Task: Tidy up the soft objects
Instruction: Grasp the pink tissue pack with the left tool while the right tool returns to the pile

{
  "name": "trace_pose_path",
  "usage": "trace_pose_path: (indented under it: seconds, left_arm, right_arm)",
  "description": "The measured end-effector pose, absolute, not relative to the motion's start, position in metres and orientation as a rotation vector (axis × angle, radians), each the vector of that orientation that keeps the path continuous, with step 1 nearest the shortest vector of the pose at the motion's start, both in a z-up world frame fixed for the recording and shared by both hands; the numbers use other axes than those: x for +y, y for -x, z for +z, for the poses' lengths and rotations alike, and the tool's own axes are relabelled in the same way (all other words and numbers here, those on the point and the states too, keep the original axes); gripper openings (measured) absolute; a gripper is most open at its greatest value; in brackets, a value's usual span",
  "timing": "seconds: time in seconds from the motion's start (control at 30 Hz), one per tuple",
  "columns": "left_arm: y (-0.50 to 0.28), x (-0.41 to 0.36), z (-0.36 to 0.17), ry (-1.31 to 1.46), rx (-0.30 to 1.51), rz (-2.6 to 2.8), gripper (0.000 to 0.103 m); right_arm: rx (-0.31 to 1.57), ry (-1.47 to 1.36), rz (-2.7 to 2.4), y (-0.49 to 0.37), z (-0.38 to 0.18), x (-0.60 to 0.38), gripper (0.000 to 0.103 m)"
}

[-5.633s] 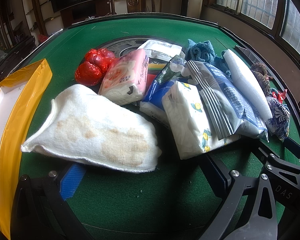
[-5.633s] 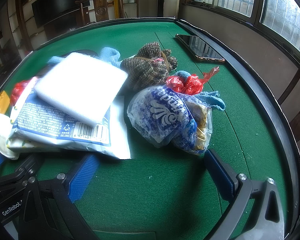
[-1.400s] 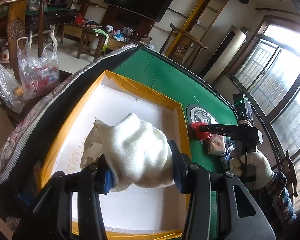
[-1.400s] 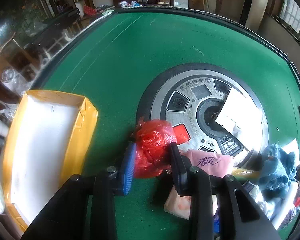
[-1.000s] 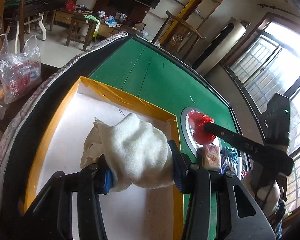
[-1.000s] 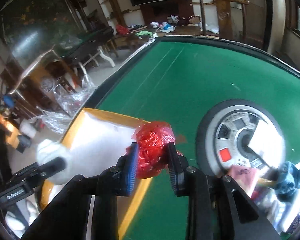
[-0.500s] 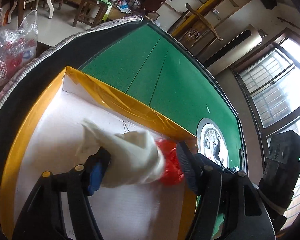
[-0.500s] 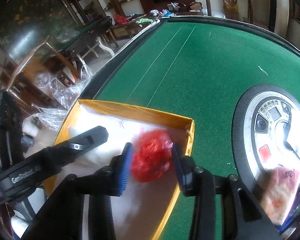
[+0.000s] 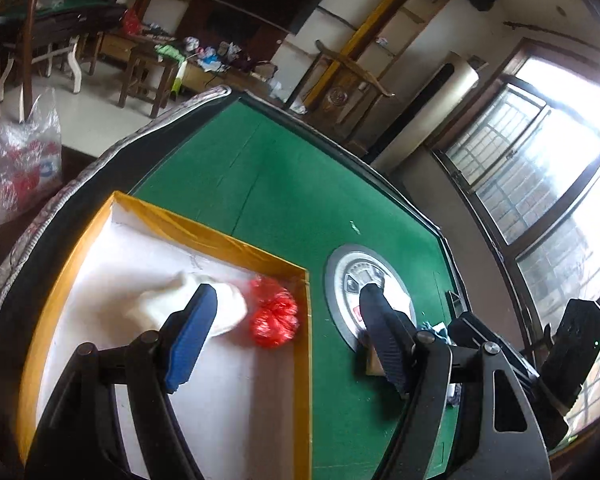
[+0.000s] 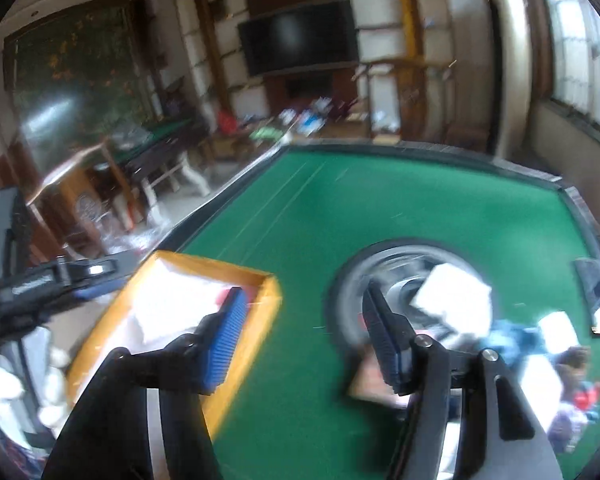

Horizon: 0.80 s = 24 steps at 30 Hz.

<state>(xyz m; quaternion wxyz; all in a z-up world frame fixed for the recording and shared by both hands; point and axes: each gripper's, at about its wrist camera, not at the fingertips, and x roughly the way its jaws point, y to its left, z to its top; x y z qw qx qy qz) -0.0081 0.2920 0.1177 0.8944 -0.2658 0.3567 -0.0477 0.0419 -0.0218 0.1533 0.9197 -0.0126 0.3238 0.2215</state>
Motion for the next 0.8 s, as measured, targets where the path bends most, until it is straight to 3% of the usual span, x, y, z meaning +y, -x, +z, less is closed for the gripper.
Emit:
trace_pose_path:
  seconds: [0.13,0.4,0.8]
  left_arm:
    - [0.017,0.238,0.127,0.460,0.763,-0.148,0.077]
    - [0.004,0.156,0.085,0.383,0.924,-0.161,0.077]
    - [-0.047,0.098,0.059,0.260,0.968,-0.081,0.077]
  right_arm:
    - [0.550,0.018,0.285,-0.019,0.155,-0.079,0.077]
    - [0.590,-0.217,0.109,-0.032,0.111,-0.200,0.077]
    - [0.625,-0.350,0.151,-0.026,0.084,-0.258,0.077]
